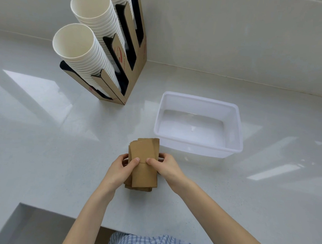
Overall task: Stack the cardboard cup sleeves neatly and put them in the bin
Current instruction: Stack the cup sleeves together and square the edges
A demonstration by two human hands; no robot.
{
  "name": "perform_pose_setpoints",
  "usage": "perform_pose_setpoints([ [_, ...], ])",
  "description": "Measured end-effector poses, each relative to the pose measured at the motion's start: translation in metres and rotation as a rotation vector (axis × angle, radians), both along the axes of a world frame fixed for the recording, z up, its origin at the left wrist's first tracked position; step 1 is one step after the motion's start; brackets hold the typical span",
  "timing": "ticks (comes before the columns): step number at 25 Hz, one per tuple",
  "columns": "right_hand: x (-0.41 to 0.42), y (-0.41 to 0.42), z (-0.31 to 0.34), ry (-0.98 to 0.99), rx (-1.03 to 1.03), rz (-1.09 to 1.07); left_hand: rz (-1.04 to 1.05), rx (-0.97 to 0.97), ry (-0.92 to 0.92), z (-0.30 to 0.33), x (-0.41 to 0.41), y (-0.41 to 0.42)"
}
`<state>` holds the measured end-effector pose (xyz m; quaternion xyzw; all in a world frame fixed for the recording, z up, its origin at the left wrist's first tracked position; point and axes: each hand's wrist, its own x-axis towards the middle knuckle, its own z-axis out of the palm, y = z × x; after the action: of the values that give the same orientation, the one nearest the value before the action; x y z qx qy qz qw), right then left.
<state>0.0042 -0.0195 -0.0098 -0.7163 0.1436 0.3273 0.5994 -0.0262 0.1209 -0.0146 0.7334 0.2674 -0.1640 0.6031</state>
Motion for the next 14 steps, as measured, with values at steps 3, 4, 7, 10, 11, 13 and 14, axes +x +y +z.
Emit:
perform_pose_setpoints([
  [3,-0.001,-0.002,-0.002,0.024,0.029,0.003,0.005,-0.051,0.021,-0.002,-0.003,0.004],
  [4,-0.002,-0.002,-0.002,0.029,0.044,0.005,0.007,-0.061,0.025,-0.001,-0.003,0.005],
  [7,-0.005,-0.001,-0.002,0.026,0.09,-0.012,0.026,-0.104,0.033,0.001,-0.004,0.007],
  [10,-0.003,-0.002,0.0,0.005,0.103,-0.006,0.053,-0.19,0.022,0.004,-0.007,0.007],
  [11,-0.003,-0.002,0.0,0.004,0.111,-0.001,0.05,-0.212,0.023,0.004,-0.008,0.008],
  [13,-0.002,-0.002,0.001,0.003,0.127,0.018,0.033,-0.238,0.023,0.004,-0.01,0.011],
  [14,-0.003,-0.002,0.001,0.005,0.131,0.031,0.028,-0.248,0.023,0.004,-0.011,0.013],
])
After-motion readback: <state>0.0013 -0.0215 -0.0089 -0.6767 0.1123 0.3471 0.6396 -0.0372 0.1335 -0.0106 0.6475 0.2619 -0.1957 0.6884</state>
